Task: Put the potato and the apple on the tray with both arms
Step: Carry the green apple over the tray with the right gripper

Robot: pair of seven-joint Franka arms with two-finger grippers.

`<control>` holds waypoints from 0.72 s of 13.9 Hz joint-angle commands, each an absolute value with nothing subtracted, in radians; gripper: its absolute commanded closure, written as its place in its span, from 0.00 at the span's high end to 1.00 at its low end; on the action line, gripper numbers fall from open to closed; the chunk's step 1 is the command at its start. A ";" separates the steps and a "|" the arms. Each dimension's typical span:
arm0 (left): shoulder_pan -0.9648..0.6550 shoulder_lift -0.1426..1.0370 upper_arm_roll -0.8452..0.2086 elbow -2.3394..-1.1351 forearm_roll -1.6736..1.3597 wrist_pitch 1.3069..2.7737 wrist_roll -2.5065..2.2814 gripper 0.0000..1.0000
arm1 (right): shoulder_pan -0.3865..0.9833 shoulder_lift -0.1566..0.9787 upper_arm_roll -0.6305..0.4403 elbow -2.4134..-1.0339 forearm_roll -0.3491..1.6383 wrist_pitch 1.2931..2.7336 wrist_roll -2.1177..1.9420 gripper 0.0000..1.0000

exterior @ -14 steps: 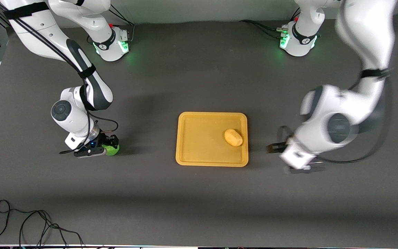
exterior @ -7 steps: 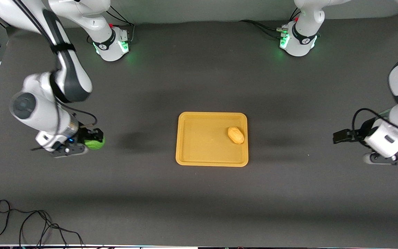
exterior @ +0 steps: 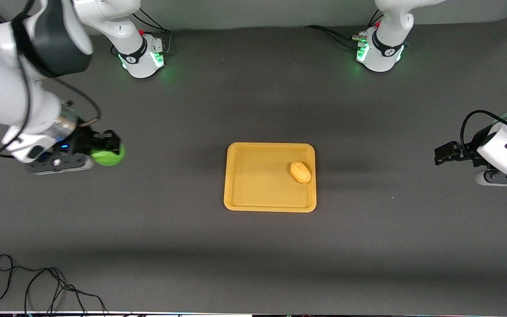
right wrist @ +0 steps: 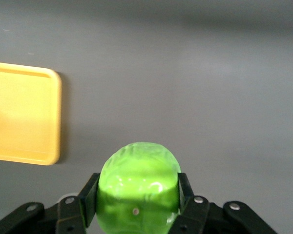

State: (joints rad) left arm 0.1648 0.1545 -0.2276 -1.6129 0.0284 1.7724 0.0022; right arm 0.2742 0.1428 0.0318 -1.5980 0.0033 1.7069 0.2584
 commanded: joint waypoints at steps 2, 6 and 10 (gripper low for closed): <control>0.175 0.054 -0.222 -1.769 0.048 1.910 0.061 1.00 | 0.559 0.312 0.026 -1.390 0.003 1.664 0.658 0.49; 0.175 0.051 -0.222 -1.772 0.048 1.901 0.092 1.00 | 0.727 0.575 0.026 -1.104 0.009 1.664 0.912 0.49; 0.175 0.058 -0.219 -1.763 0.048 1.865 0.094 1.00 | 0.788 0.760 0.026 -1.074 -0.003 1.843 0.966 0.49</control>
State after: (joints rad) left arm 0.1695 0.0829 -0.2186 -1.7394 0.0364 1.8762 0.0766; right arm 0.7649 0.6442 0.0371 -1.1532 0.0029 1.7758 0.9266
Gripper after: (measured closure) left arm 0.000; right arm 0.330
